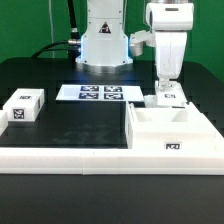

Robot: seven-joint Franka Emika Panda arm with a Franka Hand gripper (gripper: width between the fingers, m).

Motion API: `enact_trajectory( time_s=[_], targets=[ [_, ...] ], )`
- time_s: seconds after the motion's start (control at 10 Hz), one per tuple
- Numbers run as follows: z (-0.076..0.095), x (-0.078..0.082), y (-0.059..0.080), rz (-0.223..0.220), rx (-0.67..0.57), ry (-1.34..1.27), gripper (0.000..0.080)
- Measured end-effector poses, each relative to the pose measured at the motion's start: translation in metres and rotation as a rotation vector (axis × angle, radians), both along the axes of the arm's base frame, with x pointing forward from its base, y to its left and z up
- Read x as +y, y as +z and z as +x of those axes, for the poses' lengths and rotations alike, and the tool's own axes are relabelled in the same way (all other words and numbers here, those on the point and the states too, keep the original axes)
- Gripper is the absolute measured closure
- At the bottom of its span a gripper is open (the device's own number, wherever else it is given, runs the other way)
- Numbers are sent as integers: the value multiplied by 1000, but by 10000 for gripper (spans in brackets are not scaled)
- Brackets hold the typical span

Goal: Assemble cabinet

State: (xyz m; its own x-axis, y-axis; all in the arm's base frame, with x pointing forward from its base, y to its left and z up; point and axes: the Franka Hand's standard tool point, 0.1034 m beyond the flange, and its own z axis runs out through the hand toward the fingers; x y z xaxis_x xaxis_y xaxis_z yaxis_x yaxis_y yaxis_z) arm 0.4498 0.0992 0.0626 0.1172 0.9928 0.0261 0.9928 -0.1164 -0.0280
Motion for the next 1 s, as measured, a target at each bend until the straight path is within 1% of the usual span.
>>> enact_trajectory(
  time_s=[0.2, 0.6, 0.7, 1.0],
  targets=[
    [0, 0, 0, 0, 0, 0, 729],
    [10, 3, -1, 3, -9, 20, 729],
    [10, 2, -2, -3, -1, 29, 729],
    [10, 2, -2, -2, 0, 26, 729]
  ],
)
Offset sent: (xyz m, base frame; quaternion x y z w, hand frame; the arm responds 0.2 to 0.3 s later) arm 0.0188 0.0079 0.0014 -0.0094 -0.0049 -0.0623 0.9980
